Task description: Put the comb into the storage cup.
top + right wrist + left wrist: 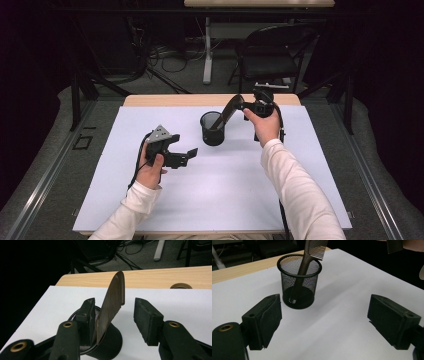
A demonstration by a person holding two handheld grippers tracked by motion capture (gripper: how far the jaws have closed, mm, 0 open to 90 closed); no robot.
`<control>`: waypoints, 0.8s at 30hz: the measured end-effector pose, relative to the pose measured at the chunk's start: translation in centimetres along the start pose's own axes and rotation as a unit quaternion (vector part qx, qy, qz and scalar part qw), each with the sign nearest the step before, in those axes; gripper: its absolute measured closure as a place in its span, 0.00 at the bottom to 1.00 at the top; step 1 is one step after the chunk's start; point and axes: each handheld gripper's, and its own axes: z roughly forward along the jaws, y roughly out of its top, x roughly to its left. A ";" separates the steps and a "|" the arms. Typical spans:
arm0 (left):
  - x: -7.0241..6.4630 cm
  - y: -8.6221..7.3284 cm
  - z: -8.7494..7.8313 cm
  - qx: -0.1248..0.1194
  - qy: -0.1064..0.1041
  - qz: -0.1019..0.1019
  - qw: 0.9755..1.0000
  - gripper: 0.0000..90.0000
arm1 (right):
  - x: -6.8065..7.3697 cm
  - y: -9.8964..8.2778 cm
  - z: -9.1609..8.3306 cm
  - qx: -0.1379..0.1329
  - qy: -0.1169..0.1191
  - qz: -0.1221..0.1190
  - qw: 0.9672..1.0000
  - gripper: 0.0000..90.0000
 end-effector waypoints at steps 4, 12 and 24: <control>0.0 0.0 0.0 0.000 0.001 0.000 1.000 0.14 | 0.0 0.0 -0.2 -0.001 0.000 -0.012 1.000 0.54; 0.0 0.0 0.0 0.001 0.001 -0.001 1.000 0.14 | 0.2 -0.2 -0.8 0.001 -0.001 -0.035 0.999 0.48; 0.1 0.0 -0.1 0.000 0.002 -0.003 1.000 0.14 | 0.8 -0.5 -1.5 0.013 0.002 -0.069 0.997 0.40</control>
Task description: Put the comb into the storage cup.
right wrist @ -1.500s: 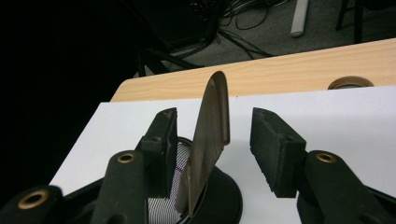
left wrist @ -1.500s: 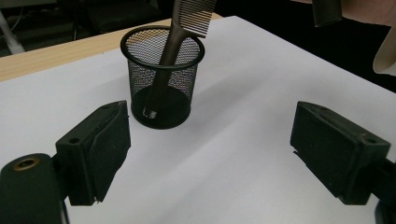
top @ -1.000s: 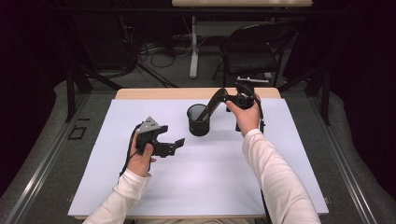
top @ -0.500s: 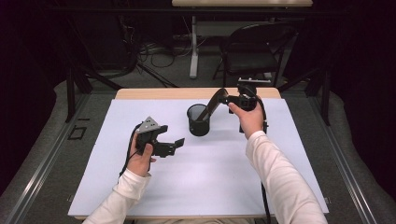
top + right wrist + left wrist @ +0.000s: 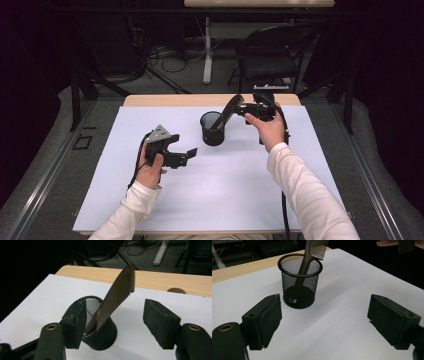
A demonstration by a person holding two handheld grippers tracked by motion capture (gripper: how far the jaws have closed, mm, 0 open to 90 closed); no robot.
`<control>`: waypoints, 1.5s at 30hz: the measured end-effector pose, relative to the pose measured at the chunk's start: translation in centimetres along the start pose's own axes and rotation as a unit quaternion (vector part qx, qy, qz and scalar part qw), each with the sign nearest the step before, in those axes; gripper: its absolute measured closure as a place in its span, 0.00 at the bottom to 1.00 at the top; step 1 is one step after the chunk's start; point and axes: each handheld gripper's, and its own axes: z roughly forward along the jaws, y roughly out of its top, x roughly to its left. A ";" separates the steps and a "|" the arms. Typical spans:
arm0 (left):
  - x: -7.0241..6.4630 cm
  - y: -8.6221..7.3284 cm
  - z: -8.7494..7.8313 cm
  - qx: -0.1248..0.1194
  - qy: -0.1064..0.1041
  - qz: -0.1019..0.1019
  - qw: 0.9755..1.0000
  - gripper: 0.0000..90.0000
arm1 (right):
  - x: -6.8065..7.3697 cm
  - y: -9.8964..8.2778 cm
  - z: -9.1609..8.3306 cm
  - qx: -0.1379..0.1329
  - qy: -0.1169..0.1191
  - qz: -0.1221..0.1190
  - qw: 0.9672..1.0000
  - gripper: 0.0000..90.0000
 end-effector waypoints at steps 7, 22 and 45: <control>0.0 0.0 0.0 0.000 0.000 0.000 1.000 0.14 | 0.3 -0.3 -0.3 0.007 -0.027 -0.026 0.999 0.38; 0.2 0.1 -0.2 0.002 0.000 0.002 1.000 0.14 | 0.8 -0.8 -1.2 0.015 -0.053 -0.058 0.997 0.15; 0.9 0.3 -0.8 -0.002 0.000 -0.007 1.000 0.14 | 1.9 -1.1 -3.9 -0.004 -0.042 -0.091 0.995 0.00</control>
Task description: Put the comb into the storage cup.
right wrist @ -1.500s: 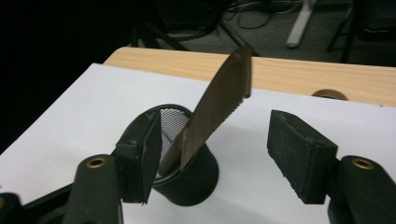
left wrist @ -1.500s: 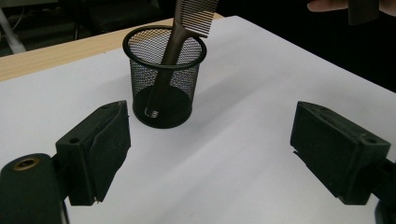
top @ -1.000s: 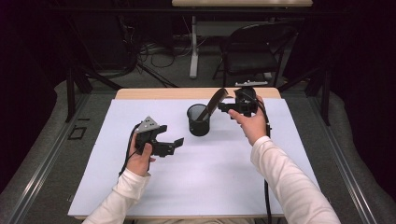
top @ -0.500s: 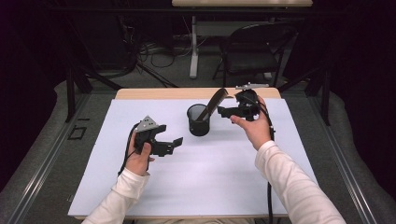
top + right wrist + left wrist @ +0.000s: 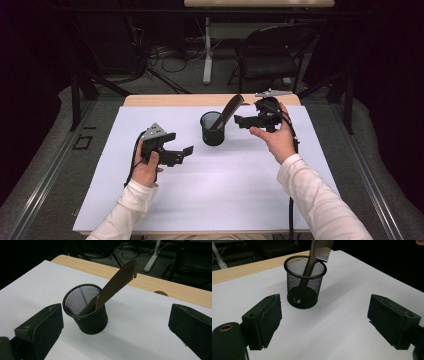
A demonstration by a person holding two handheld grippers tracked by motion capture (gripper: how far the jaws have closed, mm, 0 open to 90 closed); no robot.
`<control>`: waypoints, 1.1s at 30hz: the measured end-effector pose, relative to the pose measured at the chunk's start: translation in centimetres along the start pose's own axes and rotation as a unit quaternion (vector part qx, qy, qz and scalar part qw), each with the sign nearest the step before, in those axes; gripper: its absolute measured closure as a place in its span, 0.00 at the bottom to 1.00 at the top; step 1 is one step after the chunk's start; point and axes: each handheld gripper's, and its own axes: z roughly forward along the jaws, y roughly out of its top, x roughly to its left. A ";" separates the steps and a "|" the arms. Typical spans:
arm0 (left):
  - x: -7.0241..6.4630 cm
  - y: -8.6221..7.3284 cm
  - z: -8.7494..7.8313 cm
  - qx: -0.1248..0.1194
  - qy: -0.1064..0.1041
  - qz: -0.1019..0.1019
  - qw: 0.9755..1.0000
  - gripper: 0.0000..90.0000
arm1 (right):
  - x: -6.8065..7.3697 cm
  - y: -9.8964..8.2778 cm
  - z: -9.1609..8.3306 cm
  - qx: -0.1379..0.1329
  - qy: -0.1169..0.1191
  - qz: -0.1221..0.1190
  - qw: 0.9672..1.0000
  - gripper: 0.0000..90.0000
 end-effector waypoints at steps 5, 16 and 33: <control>0.2 0.0 -0.1 0.002 0.001 -0.001 1.000 0.14 | 0.3 -0.1 -0.7 -0.003 0.006 -0.005 1.000 0.00; 0.5 0.1 -0.4 0.000 0.003 -0.002 1.000 0.14 | 1.6 -1.2 -2.1 -0.001 0.030 -0.037 0.999 0.00; 0.7 0.2 -0.7 -0.005 0.006 -0.004 1.000 0.14 | 2.8 -4.4 -3.4 -0.008 0.037 -0.049 0.998 0.01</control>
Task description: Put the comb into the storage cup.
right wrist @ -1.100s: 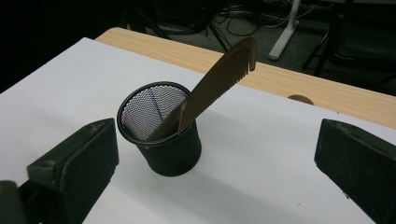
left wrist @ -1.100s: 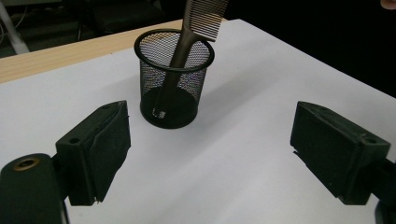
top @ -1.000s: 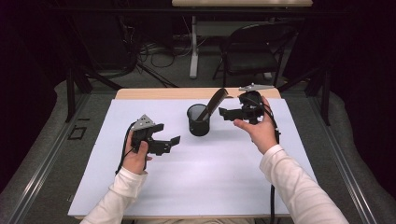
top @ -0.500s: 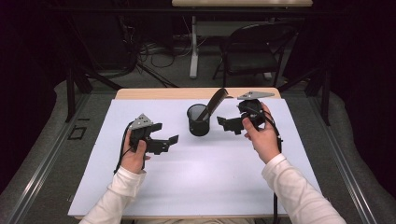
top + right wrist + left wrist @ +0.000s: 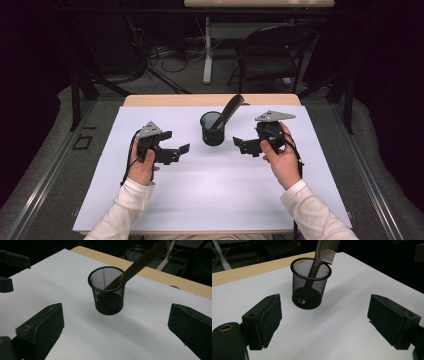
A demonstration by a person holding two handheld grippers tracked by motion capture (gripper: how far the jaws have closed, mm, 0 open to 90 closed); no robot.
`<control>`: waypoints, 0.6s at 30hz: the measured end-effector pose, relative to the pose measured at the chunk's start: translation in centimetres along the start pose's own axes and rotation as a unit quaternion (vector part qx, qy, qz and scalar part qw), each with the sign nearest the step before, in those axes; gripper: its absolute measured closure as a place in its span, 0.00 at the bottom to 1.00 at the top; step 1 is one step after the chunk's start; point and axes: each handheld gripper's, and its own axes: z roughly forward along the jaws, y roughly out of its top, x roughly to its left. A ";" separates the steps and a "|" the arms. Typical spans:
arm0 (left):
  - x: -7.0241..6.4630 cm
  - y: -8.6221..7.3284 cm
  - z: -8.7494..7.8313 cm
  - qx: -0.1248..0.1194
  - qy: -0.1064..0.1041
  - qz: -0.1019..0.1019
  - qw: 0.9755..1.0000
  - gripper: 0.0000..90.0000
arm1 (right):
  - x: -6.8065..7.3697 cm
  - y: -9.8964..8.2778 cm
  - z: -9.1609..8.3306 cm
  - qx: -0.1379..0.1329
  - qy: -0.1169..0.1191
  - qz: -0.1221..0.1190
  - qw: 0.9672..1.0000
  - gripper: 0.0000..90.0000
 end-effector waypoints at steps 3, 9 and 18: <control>0.0 0.0 -0.1 0.000 0.000 0.000 1.000 0.14 | 0.1 -0.6 -0.2 -0.001 0.001 0.000 1.000 0.01; 0.1 0.0 -0.1 0.000 0.003 -0.001 1.000 0.14 | 0.2 -2.0 -0.8 -0.004 -0.006 -0.001 1.000 0.01; 0.1 0.1 -0.2 -0.001 0.004 0.000 1.000 0.14 | 0.2 -4.0 -1.3 -0.007 -0.009 0.009 1.000 0.02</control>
